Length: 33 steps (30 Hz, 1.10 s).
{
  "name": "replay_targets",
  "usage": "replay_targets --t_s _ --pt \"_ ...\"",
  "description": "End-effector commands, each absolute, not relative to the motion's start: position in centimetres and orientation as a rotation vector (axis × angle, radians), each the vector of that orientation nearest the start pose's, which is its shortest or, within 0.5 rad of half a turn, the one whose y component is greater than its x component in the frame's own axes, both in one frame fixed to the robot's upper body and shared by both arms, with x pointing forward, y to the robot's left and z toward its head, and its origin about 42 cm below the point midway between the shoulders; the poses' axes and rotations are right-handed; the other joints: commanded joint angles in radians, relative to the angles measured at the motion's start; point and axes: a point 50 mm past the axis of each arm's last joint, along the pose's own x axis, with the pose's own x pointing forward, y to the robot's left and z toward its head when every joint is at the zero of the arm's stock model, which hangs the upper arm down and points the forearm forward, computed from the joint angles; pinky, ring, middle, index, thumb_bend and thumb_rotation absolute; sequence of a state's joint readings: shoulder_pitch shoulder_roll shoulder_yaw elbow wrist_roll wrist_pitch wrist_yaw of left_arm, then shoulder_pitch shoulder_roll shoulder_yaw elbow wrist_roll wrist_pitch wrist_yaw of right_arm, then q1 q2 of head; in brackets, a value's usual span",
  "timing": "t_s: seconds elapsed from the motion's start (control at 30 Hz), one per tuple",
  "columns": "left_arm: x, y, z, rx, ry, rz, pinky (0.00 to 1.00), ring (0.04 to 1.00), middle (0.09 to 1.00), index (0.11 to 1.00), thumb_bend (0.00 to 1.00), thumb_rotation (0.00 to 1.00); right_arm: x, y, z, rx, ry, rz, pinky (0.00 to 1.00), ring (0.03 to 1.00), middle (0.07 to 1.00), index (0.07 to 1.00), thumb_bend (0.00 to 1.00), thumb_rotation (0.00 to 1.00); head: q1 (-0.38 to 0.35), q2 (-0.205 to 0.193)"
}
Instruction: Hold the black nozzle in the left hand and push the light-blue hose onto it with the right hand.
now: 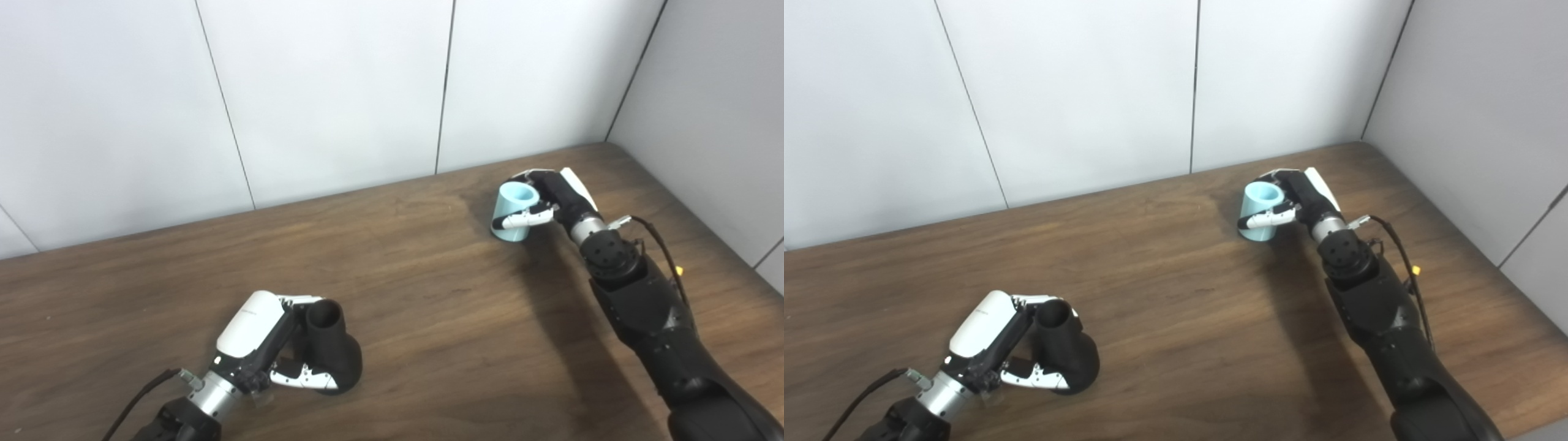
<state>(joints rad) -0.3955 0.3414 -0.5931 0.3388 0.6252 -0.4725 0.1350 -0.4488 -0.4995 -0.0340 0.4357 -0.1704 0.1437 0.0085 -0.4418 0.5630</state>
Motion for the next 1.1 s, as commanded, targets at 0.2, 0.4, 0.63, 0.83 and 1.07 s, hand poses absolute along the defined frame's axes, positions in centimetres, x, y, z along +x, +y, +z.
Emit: replay_targets --t_s 0.2,0.4,0.63,0.83,1.07 --pt "29.3 22.1 1.5 1.135 -0.189 -0.867 0.45 0.434 0.491 0.506 0.5 0.0 42.5 -40.5 18.5 -0.674 0.1 -0.158 0.45 0.442 0.505 0.483 0.52 0.0 0.007 0.012" --pt "29.3 21.4 1.5 1.149 -0.175 -0.867 0.45 0.44 0.502 0.493 0.5 0.0 41.9 -40.3 19.0 -0.685 0.01 -0.173 0.42 0.432 0.487 0.498 0.52 0.0 0.076 0.03" --pt "29.6 20.0 1.6 1.157 -0.169 -0.873 0.46 0.443 0.495 0.501 0.5 0.0 41.6 -36.6 25.0 -0.68 -0.246 -0.125 0.43 0.446 0.487 0.493 0.52 0.0 0.174 0.055" --pt "29.7 18.8 1.6 1.141 -0.173 -0.87 0.44 0.431 0.487 0.513 0.5 0.0 40.5 -32.1 30.1 -0.525 -0.408 -0.028 0.41 0.456 0.489 0.479 0.52 0.0 0.232 0.067" --pt "29.9 17.7 1.6 1.134 -0.194 -0.865 0.42 0.424 0.483 0.518 0.5 0.0 37.0 -26.3 34.9 -0.499 -0.56 0.186 0.38 0.434 0.493 0.491 0.52 0.0 0.295 0.084"
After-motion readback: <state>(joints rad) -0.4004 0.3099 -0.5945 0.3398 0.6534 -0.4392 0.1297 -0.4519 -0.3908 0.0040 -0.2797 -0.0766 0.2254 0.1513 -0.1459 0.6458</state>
